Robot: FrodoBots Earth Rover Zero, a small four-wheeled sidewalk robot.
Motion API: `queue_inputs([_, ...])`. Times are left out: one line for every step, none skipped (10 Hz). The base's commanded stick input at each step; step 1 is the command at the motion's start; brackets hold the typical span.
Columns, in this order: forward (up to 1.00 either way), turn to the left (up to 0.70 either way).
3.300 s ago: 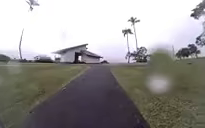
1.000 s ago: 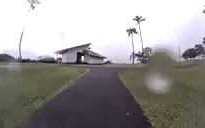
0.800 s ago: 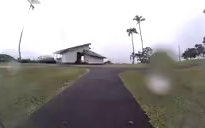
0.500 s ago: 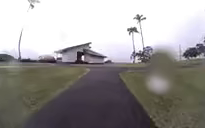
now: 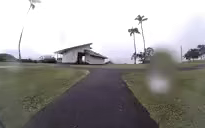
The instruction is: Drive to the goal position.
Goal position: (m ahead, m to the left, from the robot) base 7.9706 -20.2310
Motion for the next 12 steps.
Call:
queue_inputs([0.85,0.00])
queue_inputs([0.85,0.00])
queue_inputs([0.85,0.00])
queue_inputs([0.85,0.00])
queue_inputs([0.85,0.00])
queue_inputs([0.85,0.00])
queue_inputs([0.85,-0.01])
queue_inputs([0.85,-0.13])
queue_inputs([0.85,-0.32])
queue_inputs([0.85,-0.33])
queue_inputs([0.85,-0.22])
queue_inputs([0.85,0.00])
